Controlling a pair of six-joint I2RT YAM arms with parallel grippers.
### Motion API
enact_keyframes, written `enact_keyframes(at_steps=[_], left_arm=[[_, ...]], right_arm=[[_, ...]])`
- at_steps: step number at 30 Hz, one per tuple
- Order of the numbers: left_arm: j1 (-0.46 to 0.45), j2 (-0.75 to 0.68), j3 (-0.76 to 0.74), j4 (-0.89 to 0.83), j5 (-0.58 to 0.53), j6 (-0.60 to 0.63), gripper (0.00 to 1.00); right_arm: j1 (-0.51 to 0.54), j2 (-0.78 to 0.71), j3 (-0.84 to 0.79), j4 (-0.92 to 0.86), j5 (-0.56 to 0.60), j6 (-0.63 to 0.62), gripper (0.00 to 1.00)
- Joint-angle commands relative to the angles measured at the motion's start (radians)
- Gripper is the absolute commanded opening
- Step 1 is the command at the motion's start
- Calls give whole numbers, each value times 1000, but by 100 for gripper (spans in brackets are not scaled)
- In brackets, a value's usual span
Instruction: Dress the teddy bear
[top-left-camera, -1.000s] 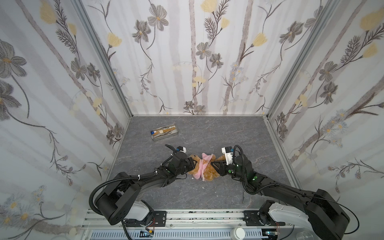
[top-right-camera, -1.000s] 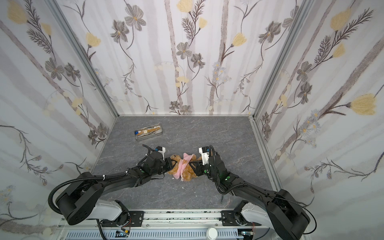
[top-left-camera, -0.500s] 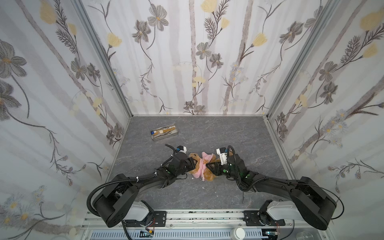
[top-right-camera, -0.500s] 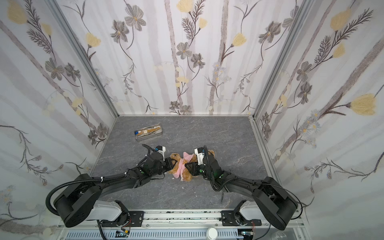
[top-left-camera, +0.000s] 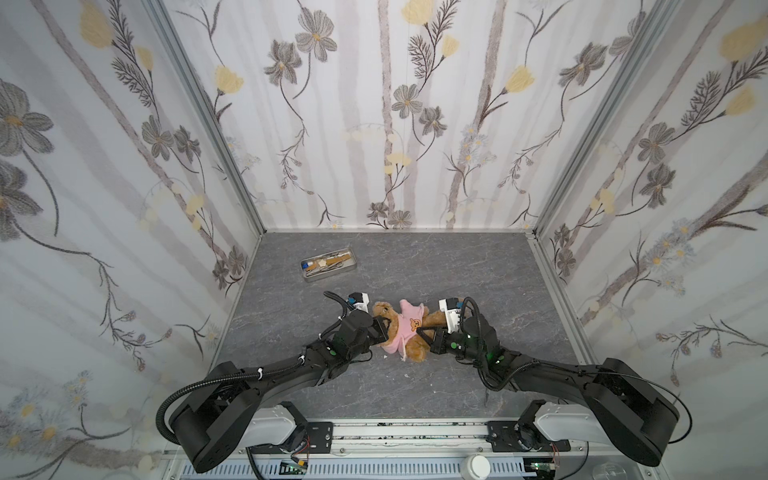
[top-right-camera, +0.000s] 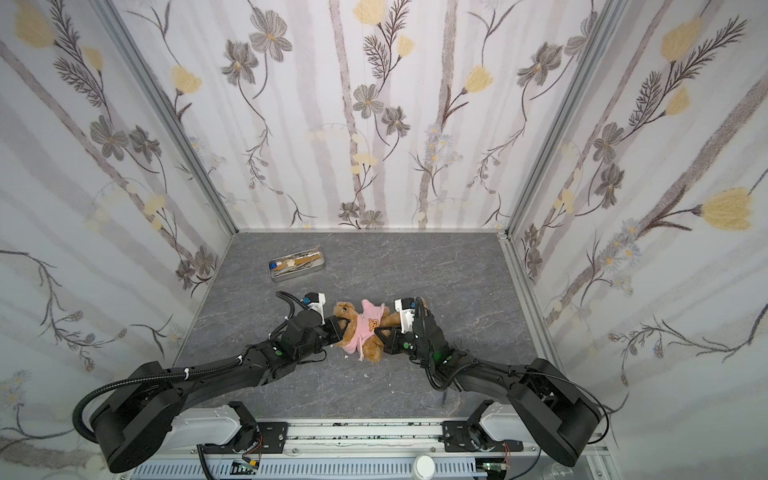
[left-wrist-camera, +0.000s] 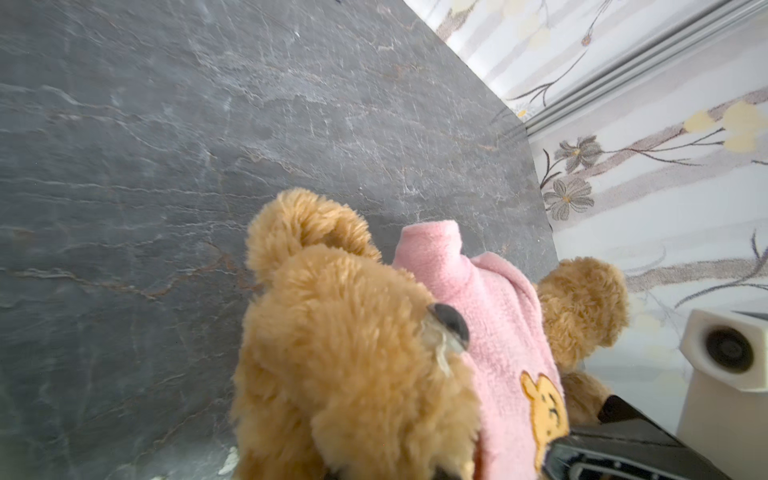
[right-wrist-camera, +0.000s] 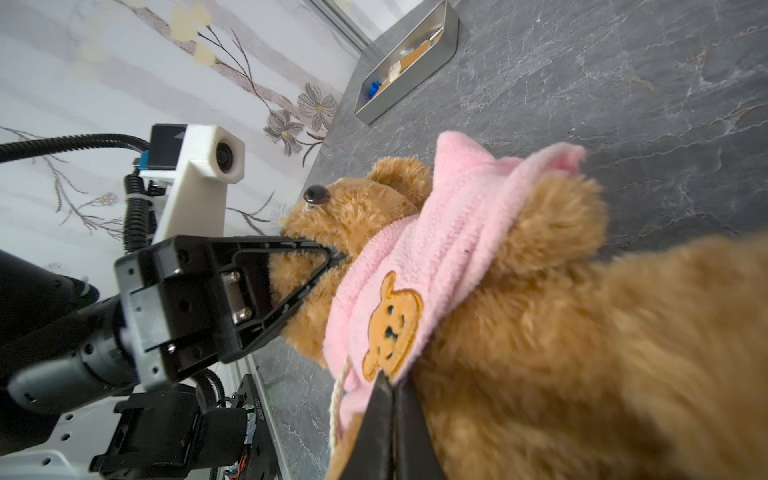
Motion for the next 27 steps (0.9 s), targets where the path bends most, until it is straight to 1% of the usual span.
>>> enact_keyframes(at_steps=[1, 4, 7, 10, 13, 15, 17, 19, 23, 25, 27], left_arm=[[2, -18, -5, -3, -142, 54, 0], [2, -19, -6, -15, -174, 94, 0], [-13, -16, -4, -15, -195, 143, 0], [-46, -2, 3, -15, -222, 188, 0], [-64, 9, 7, -17, -233, 197, 0], [-66, 10, 11, -15, -225, 191, 0], [-67, 9, 14, -15, -215, 186, 0], [-67, 9, 16, -15, -211, 183, 0], [-66, 10, 17, -15, -206, 181, 0], [-66, 6, 19, -15, -202, 173, 0], [-66, 7, 22, -15, -197, 166, 0]], right_arm=[[-29, -30, -66, 212, -37, 92, 0], [-45, -17, -105, 375, -88, 170, 0], [-39, 31, -78, 478, -145, 210, 0], [-8, 91, -6, 494, -174, 214, 0], [23, 148, 60, 470, -176, 206, 0], [37, 175, 100, 409, -173, 186, 1], [48, 187, 132, 331, -169, 146, 13], [45, 169, 140, 253, -158, 101, 23], [30, 60, 129, 35, -76, -26, 33], [29, 2, 125, -67, -42, -82, 35], [30, -36, 110, -124, -16, -109, 34]])
